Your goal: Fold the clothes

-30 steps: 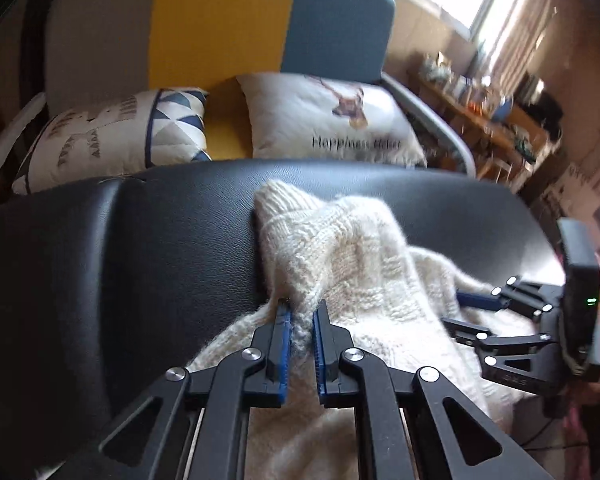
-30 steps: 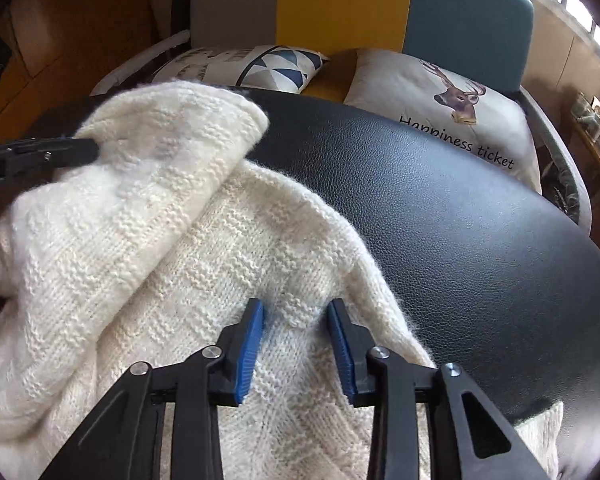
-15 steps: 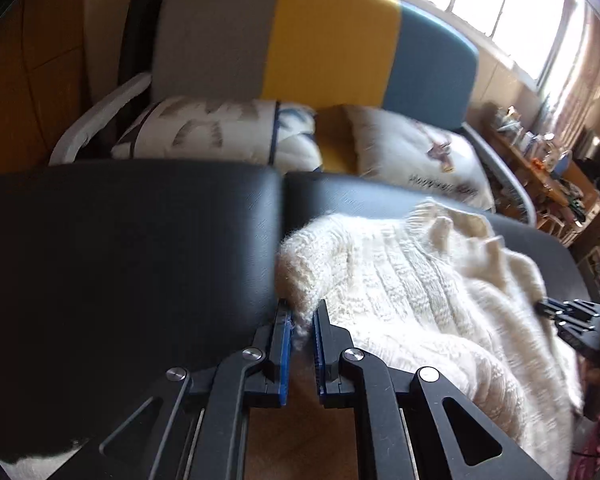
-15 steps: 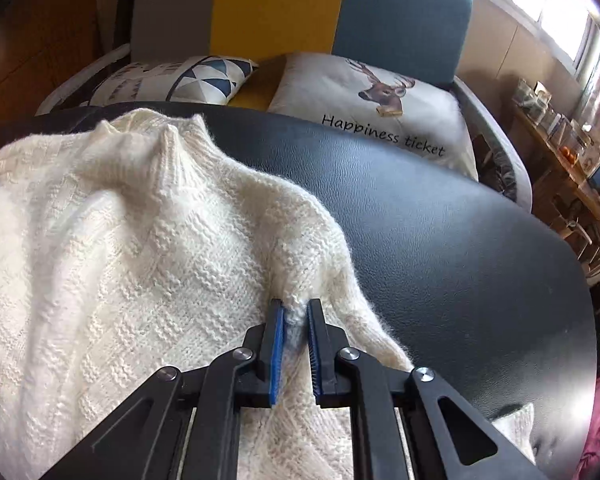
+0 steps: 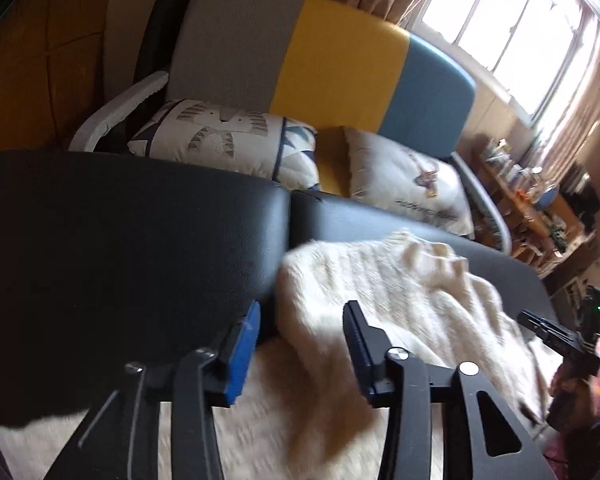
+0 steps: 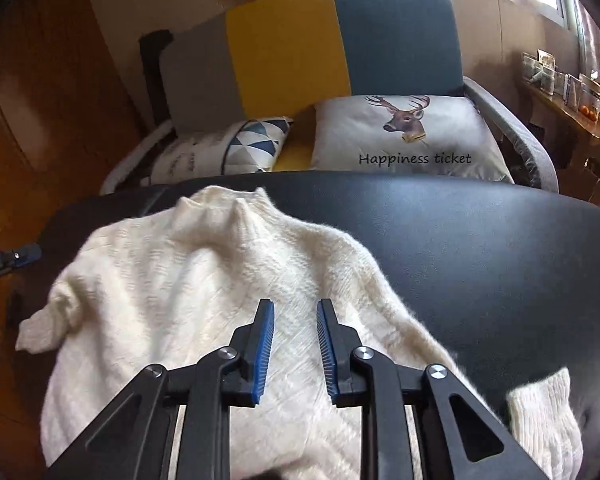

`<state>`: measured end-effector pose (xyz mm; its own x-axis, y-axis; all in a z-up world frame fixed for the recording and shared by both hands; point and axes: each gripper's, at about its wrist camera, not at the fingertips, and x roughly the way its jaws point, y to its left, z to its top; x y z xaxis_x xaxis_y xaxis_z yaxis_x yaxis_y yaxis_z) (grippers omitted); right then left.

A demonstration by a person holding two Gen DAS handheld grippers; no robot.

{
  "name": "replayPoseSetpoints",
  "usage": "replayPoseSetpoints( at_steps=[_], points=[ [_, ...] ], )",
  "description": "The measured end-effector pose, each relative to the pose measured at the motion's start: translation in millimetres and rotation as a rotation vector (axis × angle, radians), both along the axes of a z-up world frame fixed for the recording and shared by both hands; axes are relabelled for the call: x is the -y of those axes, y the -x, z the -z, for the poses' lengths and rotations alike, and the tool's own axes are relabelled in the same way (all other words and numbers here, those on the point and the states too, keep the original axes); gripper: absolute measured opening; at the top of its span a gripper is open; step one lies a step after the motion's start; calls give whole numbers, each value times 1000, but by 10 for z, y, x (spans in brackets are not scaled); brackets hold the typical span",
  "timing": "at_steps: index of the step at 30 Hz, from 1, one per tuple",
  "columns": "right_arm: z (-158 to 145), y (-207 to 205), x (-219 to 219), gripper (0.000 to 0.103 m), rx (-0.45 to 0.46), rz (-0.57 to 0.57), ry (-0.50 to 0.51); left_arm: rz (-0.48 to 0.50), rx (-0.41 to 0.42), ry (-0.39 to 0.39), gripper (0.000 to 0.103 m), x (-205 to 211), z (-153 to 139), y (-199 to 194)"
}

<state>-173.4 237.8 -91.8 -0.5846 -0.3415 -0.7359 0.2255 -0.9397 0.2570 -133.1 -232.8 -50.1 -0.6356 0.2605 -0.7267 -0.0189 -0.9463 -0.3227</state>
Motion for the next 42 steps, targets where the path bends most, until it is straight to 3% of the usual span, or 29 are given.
replayPoseSetpoints(
  at_steps=[3,6,10,15,17,21,23,24,27,28,29,30,31,33,35,37,39,42],
  points=[
    [3,-404,-93,22,55,-18,108,78,0,-30,46,-102,-12,-478],
    [152,-790,-146,22,143,-11,222,203,-2,-5,46,-454,55,-998],
    [371,-1188,-112,22,198,17,266,384,43,-60,46,-1120,196,-1487],
    [558,-1460,-115,22,227,64,308,643,67,-4,46,-2145,247,-1884],
    [622,-1553,-128,22,236,85,321,681,97,62,48,-2477,280,-1945],
    [725,-1703,-182,27,240,121,372,661,184,206,54,-2852,461,-1879],
    [749,-1735,-219,27,233,125,396,656,221,265,63,-2974,595,-1871],
    [760,-1743,-231,27,230,127,405,659,226,302,63,-3030,658,-1874],
    [786,-1752,-254,27,223,129,429,682,135,399,64,-3121,712,-1987],
    [792,-1751,-258,27,220,128,436,674,134,384,54,-3087,697,-1979],
    [797,-1752,-264,27,220,128,444,647,150,329,33,-2986,665,-1903],
    [800,-1752,-271,27,219,129,454,618,167,271,23,-2881,633,-1825],
    [804,-1753,-279,27,219,130,463,578,197,146,14,-2685,605,-1710],
    [821,-1748,-277,29,222,127,491,477,234,-84,12,-2233,587,-1541],
    [858,-1729,-242,29,232,116,539,364,246,-254,11,-1742,613,-1442],
    [896,-1710,-207,29,242,106,586,283,226,-460,11,-1253,678,-1430],
    [926,-1685,-145,29,254,92,622,184,231,-507,11,-901,775,-1445],
    [917,-1630,73,29,279,39,624,77,270,-492,11,-585,984,-1473]
  ],
)
